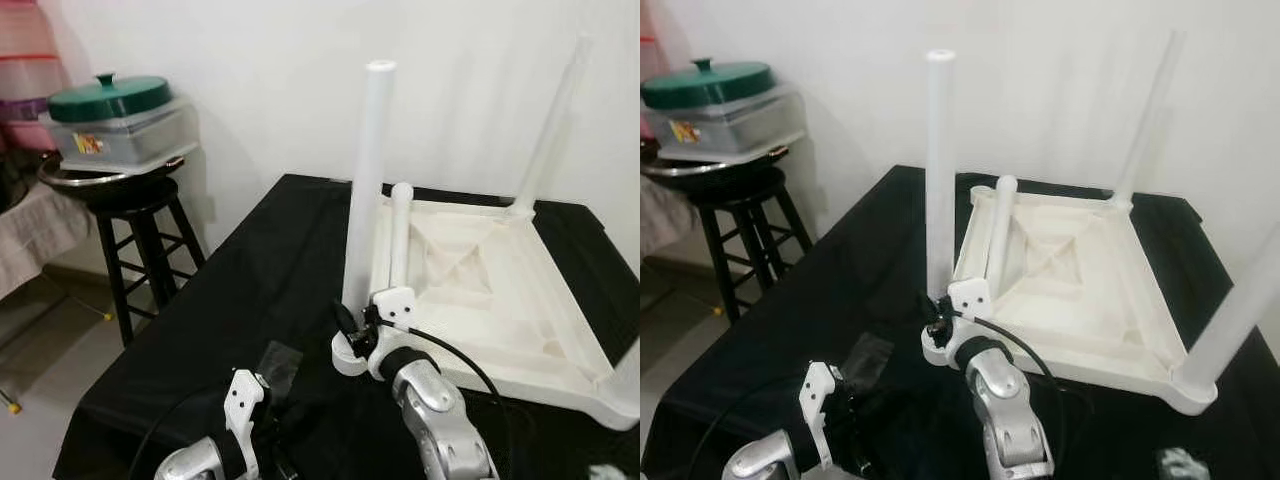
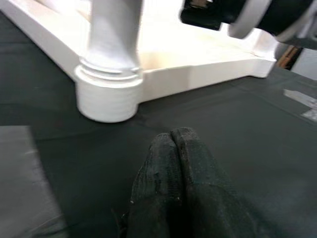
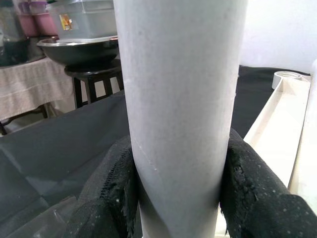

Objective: Building children table

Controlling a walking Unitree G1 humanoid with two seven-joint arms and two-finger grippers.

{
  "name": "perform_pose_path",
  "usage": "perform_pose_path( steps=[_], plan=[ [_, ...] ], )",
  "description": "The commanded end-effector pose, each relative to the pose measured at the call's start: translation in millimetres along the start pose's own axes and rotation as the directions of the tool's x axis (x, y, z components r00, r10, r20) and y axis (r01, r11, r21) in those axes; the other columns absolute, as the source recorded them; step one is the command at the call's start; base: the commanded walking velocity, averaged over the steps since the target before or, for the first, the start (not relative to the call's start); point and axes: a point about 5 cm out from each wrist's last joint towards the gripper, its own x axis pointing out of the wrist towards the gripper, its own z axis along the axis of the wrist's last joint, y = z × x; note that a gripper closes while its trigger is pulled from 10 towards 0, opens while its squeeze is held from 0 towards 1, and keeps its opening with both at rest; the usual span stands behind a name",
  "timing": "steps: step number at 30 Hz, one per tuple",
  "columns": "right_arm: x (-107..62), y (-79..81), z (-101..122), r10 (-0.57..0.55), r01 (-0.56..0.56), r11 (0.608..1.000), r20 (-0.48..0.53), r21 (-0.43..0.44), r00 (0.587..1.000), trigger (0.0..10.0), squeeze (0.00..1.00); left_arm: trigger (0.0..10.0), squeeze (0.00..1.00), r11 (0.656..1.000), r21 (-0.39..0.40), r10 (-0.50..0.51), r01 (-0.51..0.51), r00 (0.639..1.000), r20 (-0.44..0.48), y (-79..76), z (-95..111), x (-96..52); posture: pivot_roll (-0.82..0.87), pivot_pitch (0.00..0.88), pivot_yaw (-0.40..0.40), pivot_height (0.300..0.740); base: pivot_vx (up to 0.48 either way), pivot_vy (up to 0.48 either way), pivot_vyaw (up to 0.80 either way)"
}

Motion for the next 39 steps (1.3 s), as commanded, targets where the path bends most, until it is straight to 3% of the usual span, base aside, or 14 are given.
perform_pose_path(
  steps=[1, 2, 3, 8, 10, 11, 12, 13, 16, 25, 26, 28, 29, 39],
  plan=[
    [-8.8, -3.8, -38, -0.014, 0.021, 0.999, -0.179, 0.041, 0.984, 0.0, 0.0, 10.0, 0.0, 1.0, 0.002, -0.005, 0.005, 1.0, -0.006, 0.5, 1, -0.5, -0.06, 0.0, 0.031, 0.74, 0.0, 0.0, 0.0],
    [-7.6, -7.5, -36, -0.018, 0.022, 1.0, -0.183, 0.018, 0.983, 0.0, 0.0, 10.0, 0.0, 1.0, 0.0, -0.006, 0.006, 1.0, -0.005, 0.0, 1, -0.5, -0.05, 0.0, 0.029, 0.74, 0.0, 0.0, 0.0],
    [-6.5, -7.3, -30, 0.036, -0.029, 0.999, -0.186, 0.038, 0.982, 10.0, 1.0, 10.0, 0.0, 1.0, 0.0, -0.002, 0.002, 1.0, -0.002, -0.1, 0, -0.1, -0.05, 0.0, 0.031, 0.74, 0.0, 0.0, 0.0],
    [-6.4, -3.2, -17, 0.172, -0.167, 0.985, -0.174, 0.045, 0.969, 10.0, 1.0, 10.0, 0.0, 1.0, -0.001, 0.004, -0.004, 1.0, 0.002, 0.5, 0, 0.7, -0.05, 0.0, 0.031, 0.74, 0.0, 0.0, 0.0],
    [-9.5, -7.2, 4, 0.405, -0.414, 0.909, -0.128, -0.048, 0.905, 10.0, 1.0, 10.0, 0.0, 1.0, -0.001, 0.004, -0.004, 1.0, 0.002, 2.0, 1, 3.2, -0.04, 0.0, 0.033, 0.74, 0.0, 0.0, 0.0],
    [-13.0, -14.3, 12, 0.524, -0.537, 0.839, -0.14, -0.089, 0.84, 10.0, 0.06, 10.0, 0.0, 1.0, 0.0, 0.005, -0.005, 1.0, 0.003, 2.7, 1, 4.9, -0.04, 0.0, 0.031, 0.74, 0.0, 0.0, 0.0],
    [-13.0, -14.3, 12, 0.524, -0.537, 0.839, -0.14, -0.089, 0.84, 10.0, 0.06, 10.0, 0.0, 1.0, 0.0, 0.005, -0.005, 1.0, 0.003, 2.7, 1, 4.9, -0.04, 0.0, 0.031, 0.74, 0.0, 0.0, 0.0],
    [-15.8, -19.8, 16, 0.584, -0.602, 0.791, -0.155, -0.109, 0.797, 10.0, 0.06, 10.0, 0.0, 1.0, 0.0, 0.005, -0.005, 1.0, 0.003, 3.2, 2, 6.1, -0.04, 0.0, 0.03, 0.74, 0.0, 0.0, 0.0],
    [-12.9, -35.8, 28, 0.642, -0.664, 0.733, -0.171, -0.145, 0.747, 10.0, 0.0, 10.0, 0.0, 1.0, 0.0, 0.006, -0.006, 1.0, 0.004, 4.1, 2, 8.3, -0.03, 0.0, 0.024, 0.74, 0.0, 0.0, 0.0],
    [8.8, -66.9, 56, 0.688, -0.709, 0.689, -0.175, -0.15, 0.705, 10.0, 0.0, 10.0, 0.0, 1.0, 0.001, 0.011, -0.011, 1.0, 0.006, 5.8, 3, 11.3, -0.01, 0.0, 0.011, 0.74, 0.0, 0.0, 0.0],
    [10.3, -70.4, 58, 0.7, -0.722, 0.679, -0.183, -0.132, 0.691, 4.7, 0.0, 10.0, 0.0, 1.0, 0.001, 0.012, -0.012, 1.0, 0.007, 5.9, 2, 11.2, -0.01, 0.0, 0.007, 0.74, 0.0, 0.0, 0.0],
    [10.3, -70.4, 58, 0.7, -0.722, 0.679, -0.183, -0.132, 0.691, 4.7, 0.0, 10.0, 0.0, 1.0, 0.001, 0.012, -0.012, 1.0, 0.007, 5.9, 2, 11.2, -0.01, 0.0, 0.007, 0.74, 0.0, 0.0, 0.0],
    [10.2, -72.5, 58, 0.717, -0.74, 0.663, -0.189, -0.108, 0.67, 0.0, 0.0, 10.0, 0.0, 1.0, 0.001, 0.014, -0.014, 1.0, 0.007, 5.8, 2, 10.5, 0.0, 0.0, 0.007, 0.74, 0.0, 0.0, 0.0],
    [2.0, -72.2, 41, 0.678, -0.694, 0.714, -0.156, -0.093, 0.718, 0.0, 0.0, 10.0, 0.0, 1.0, -0.008, 0.011, -0.011, 1.0, 0.002, 3.7, -3, 4.9, -0.02, 0.0, 0.026, 0.74, 0.0, 0.0, 0.0]
  ],
)
